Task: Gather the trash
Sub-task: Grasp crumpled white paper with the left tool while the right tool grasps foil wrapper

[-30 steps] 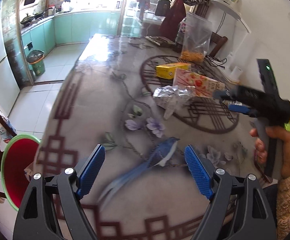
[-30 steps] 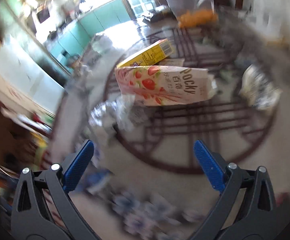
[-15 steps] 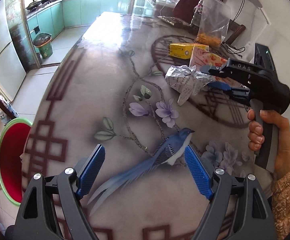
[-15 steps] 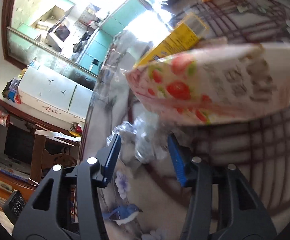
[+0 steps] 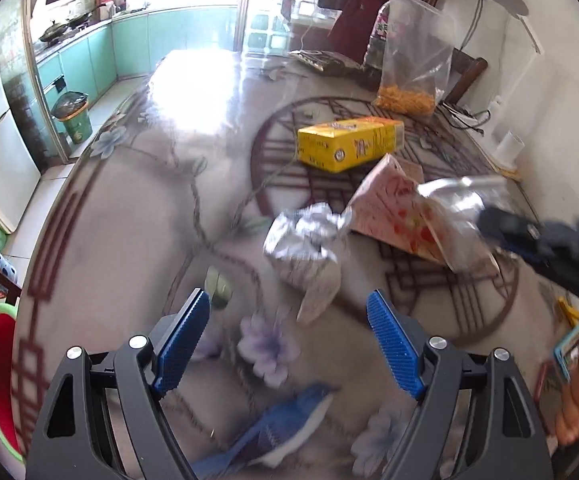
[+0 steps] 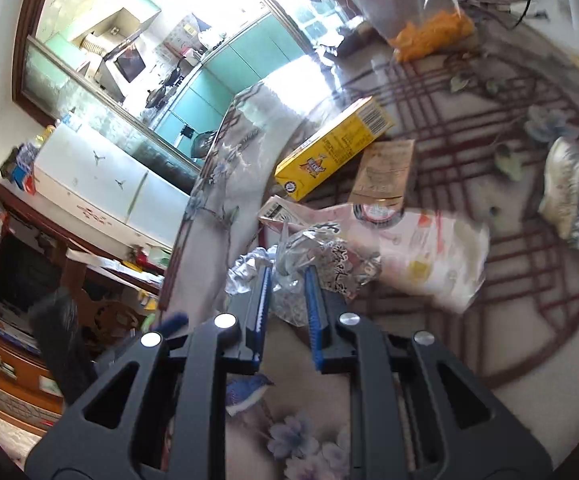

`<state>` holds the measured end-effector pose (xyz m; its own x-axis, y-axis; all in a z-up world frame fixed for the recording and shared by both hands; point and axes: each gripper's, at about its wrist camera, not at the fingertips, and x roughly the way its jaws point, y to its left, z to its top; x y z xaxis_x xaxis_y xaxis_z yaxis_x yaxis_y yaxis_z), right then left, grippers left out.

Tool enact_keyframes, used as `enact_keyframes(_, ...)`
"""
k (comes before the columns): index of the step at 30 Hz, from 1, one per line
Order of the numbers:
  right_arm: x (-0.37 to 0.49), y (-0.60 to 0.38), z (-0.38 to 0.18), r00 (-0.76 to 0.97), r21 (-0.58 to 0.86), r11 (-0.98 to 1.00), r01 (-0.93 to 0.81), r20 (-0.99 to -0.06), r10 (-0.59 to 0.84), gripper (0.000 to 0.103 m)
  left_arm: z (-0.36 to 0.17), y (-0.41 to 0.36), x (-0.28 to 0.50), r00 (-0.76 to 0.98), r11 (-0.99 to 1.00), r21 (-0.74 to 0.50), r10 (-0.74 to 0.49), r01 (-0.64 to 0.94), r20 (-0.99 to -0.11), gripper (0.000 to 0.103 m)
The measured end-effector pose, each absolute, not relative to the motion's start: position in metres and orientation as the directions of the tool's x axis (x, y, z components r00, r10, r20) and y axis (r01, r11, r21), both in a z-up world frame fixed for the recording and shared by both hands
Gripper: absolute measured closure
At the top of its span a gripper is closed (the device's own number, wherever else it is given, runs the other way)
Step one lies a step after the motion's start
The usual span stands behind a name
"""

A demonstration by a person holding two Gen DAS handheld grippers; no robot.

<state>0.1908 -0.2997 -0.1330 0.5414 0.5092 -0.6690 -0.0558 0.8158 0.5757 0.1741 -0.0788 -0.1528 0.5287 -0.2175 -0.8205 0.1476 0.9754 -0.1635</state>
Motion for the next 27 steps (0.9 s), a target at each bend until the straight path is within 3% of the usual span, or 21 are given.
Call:
enact_keyframes(8, 0.191, -0.309, -0.139, 0.538, 0.598, 0.801, -0.038, -0.663, 0.52, 0.085, -0.158, -0.107, 0.216, 0.537, 0.983, -0.07, -0.151, 0.169, -0.83, 0.027)
enact_keyframes(15, 0.188, -0.311, -0.135, 0.549, 0.598, 0.801, -0.038, -0.657, 0.517, 0.085, -0.177, -0.119, 0.236, 0.484, 0.982, -0.051, -0.136, 0.184, -0.864, 0.047)
enact_keyframes(20, 0.187, -0.313, -0.134, 0.551, 0.6, 0.799, -0.032, -0.656, 0.515, 0.085, -0.181, -0.116, 0.233, 0.487, 0.979, -0.067, -0.154, 0.191, -0.86, 0.053)
enact_keyframes(27, 0.186, -0.312, -0.135, 0.548, 0.595, 0.803, -0.028, -0.663, 0.51, 0.085, -0.17, -0.109, 0.219, 0.515, 0.974, -0.054, -0.162, 0.218, -0.842, 0.054)
